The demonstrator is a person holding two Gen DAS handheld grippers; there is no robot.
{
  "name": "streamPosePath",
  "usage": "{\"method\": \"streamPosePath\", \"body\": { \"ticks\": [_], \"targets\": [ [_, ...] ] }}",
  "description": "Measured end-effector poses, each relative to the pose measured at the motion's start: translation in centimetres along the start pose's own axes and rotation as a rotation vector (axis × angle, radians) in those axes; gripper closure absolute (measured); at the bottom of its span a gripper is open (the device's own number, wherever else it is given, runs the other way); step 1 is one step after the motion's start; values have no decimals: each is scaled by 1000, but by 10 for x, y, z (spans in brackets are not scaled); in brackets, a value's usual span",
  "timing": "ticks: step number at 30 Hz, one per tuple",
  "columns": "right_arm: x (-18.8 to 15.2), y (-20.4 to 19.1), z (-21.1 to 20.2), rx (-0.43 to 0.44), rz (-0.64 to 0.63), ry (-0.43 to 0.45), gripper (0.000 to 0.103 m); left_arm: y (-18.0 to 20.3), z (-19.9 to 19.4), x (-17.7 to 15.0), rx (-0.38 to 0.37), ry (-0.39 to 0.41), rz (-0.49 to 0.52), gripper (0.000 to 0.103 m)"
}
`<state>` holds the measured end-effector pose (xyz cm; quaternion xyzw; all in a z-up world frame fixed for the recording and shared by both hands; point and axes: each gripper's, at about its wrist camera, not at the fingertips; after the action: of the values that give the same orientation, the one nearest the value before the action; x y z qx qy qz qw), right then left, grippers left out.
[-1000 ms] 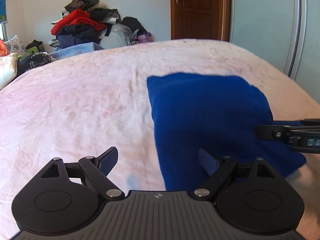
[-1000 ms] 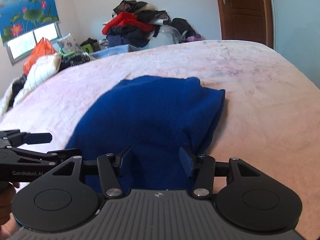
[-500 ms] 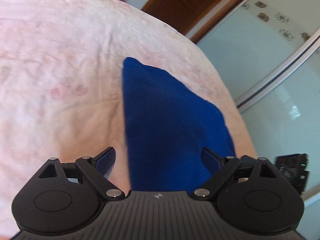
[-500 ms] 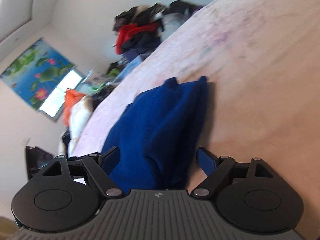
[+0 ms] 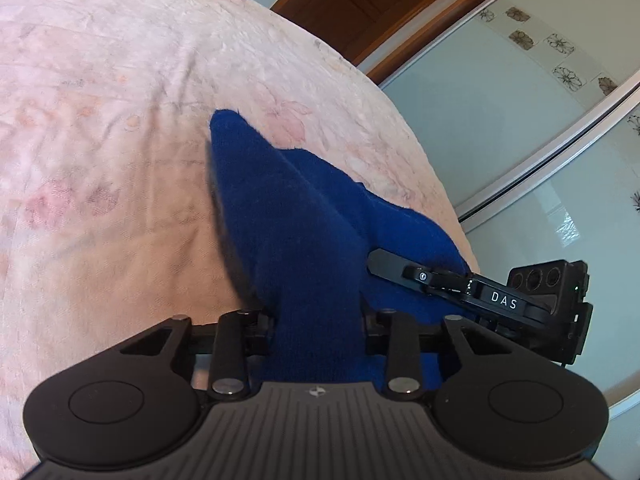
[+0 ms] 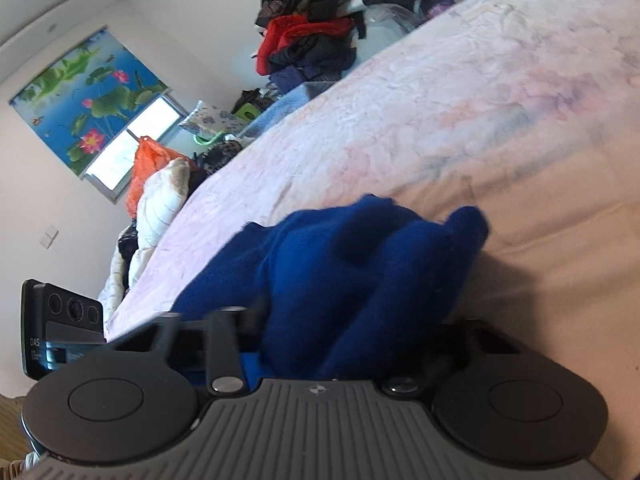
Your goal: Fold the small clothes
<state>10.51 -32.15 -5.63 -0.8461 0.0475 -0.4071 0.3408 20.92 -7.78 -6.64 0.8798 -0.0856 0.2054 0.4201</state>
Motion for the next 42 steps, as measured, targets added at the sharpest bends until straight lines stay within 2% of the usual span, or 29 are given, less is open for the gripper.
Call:
{"method": "streamPosePath", "body": {
  "ticks": [4,9,13,14,15,16,17,18,20,21,23,27,29,31,32,34,35,36,38,40,41,42],
  "targets": [
    [-1,-16,-7,-4,-30,29,71,17,-17,-6,49,49,75,77],
    [22,-43,0,42,-81,80,71,34,-44,7,121,153,169,77],
    [39,-41,32,-17,-64,56,69,24,-32,33,234,111,140,72],
    [40,-37,40,-51,-46,38,64,19,-27,36,263,90,112,70],
    [39,-32,47,-100,-33,20,59,13,-26,36,280,75,90,64],
    [36,-30,49,-149,-33,11,57,10,-26,35,282,72,74,58],
    [33,-28,45,-158,-37,19,49,8,-31,32,276,83,67,49],
    [28,-28,37,-144,-35,32,48,7,-37,27,275,101,70,39],
    [20,-27,17,-138,-28,38,43,6,-50,16,292,135,89,28],
    [14,-26,7,-150,-27,36,41,6,-56,11,300,140,97,27],
    [3,-23,-16,-161,-15,25,43,3,-70,-2,277,129,83,27],
    [-31,-18,-55,-24,48,-19,43,-7,-81,-34,172,40,12,27],
    [-49,-29,-65,5,-1,-59,43,-2,-85,-52,172,37,41,29],
    [-64,-42,-69,-21,-69,-89,43,8,-87,-64,201,41,95,47],
    [-69,-46,-71,-35,-89,-86,49,12,-85,-67,214,24,113,69],
    [-71,-48,-73,-85,-84,-75,68,19,-81,-73,263,25,146,79],
    [-71,-49,-74,-121,-88,-68,88,22,-82,-75,282,35,164,84],
    [-71,-51,-75,-147,-96,-55,91,26,-85,-78,287,44,170,86],
    [-73,-58,-77,-183,-130,-36,92,32,-90,-81,299,67,199,87],
    [-80,-70,-76,-268,-197,-38,91,34,-87,-85,341,62,233,87],
    [-83,-75,-77,-305,-214,-31,74,34,-85,-87,362,59,234,85],
    [-86,-83,-79,-347,-238,-14,64,35,-86,-89,375,68,239,84]
  ]
}}
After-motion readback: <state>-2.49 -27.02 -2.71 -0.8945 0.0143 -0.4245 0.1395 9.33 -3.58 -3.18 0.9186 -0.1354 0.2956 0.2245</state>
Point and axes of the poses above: each gripper's, at about its wrist camera, not at the fingertips, and z roughly the way its jaws point, y to its right, x to its top, and after that the axes turned 5 degrees about -z, right-handed
